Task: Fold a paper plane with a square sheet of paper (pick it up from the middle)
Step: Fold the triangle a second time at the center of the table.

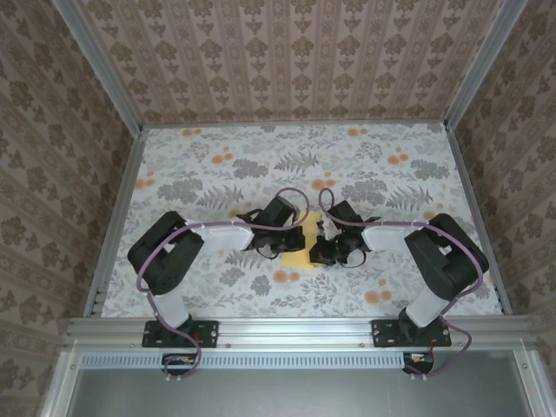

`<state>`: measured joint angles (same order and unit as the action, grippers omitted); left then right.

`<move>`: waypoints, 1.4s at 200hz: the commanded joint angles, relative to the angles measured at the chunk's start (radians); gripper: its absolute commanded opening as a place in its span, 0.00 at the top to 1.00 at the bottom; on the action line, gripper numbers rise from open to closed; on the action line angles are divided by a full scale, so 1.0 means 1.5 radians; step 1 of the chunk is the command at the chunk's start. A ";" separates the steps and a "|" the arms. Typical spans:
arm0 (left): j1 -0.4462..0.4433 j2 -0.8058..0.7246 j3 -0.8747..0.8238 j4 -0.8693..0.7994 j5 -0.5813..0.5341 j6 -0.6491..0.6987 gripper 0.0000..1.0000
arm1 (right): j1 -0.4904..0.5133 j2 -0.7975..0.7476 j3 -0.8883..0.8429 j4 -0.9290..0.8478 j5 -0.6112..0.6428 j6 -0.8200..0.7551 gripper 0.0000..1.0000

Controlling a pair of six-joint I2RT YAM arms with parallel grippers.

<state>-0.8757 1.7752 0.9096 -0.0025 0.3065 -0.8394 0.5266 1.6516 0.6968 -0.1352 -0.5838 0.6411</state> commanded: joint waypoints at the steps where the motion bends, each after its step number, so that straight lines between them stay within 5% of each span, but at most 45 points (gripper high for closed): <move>1: -0.002 0.024 -0.012 0.021 0.013 -0.020 0.94 | 0.004 0.029 -0.001 -0.048 0.053 0.013 0.98; 69: -0.001 0.010 -0.054 0.132 0.062 -0.030 0.93 | 0.004 0.045 0.002 -0.065 0.069 0.014 0.98; 136: 0.004 0.014 -0.071 0.084 0.029 -0.032 0.93 | 0.004 0.055 0.003 -0.087 0.091 0.011 0.98; 280: 0.148 -0.003 -0.098 0.061 0.002 0.021 0.93 | 0.004 0.074 -0.021 -0.120 0.133 -0.016 0.99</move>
<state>-0.7033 1.7714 0.7673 0.2050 0.4248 -0.8616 0.5266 1.6878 0.7296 -0.1608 -0.5835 0.6281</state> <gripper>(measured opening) 0.069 0.045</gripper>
